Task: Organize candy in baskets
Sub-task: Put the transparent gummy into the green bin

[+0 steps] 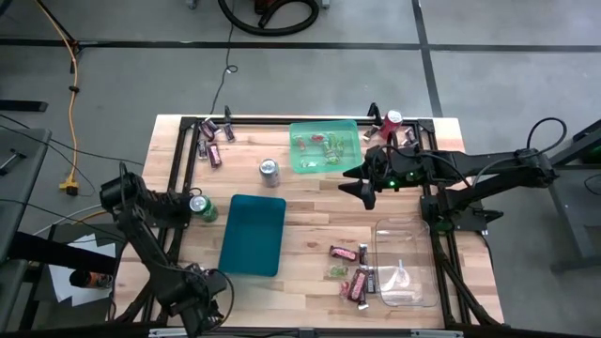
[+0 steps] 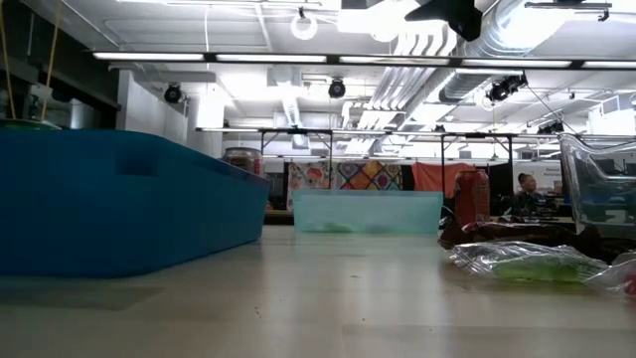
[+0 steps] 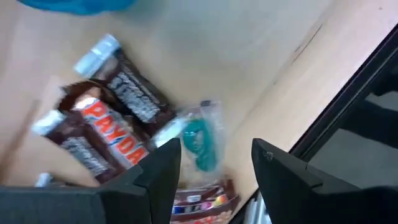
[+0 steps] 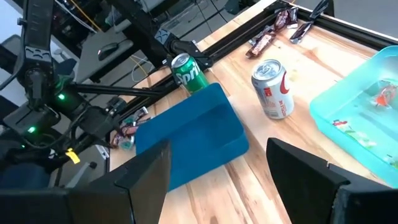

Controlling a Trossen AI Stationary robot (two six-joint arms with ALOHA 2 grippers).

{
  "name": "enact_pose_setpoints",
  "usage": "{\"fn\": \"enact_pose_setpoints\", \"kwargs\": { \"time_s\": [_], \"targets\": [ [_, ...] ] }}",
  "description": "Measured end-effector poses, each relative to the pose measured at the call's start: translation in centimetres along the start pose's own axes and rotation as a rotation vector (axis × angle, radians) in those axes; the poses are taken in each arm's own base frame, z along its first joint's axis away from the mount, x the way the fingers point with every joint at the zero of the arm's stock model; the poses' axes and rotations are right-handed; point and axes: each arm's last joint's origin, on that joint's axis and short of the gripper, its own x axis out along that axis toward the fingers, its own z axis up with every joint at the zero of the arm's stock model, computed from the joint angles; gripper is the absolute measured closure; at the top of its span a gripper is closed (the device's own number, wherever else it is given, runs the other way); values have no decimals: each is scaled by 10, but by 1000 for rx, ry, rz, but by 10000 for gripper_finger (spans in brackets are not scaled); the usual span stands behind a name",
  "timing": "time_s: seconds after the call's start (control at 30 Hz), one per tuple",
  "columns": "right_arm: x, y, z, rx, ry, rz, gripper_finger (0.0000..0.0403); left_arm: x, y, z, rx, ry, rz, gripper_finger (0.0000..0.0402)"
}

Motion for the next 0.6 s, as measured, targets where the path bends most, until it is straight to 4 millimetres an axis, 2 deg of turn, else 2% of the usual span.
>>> {"fn": "enact_pose_setpoints", "kwargs": {
  "time_s": [0.2, 0.37, 0.6],
  "targets": [
    [0, 0, -1, -20, 6, -4, 144, 12, 1, 4, -30, 22, -58, 218],
    [0, 0, -1, -30, 8, -5, 144, 25, 12, 8, -39, 21, -15, 218],
    [0, -1, -1, -31, 14, -9, 144, 27, 12, 13, 21, 24, -29, 218]
  ]
}}
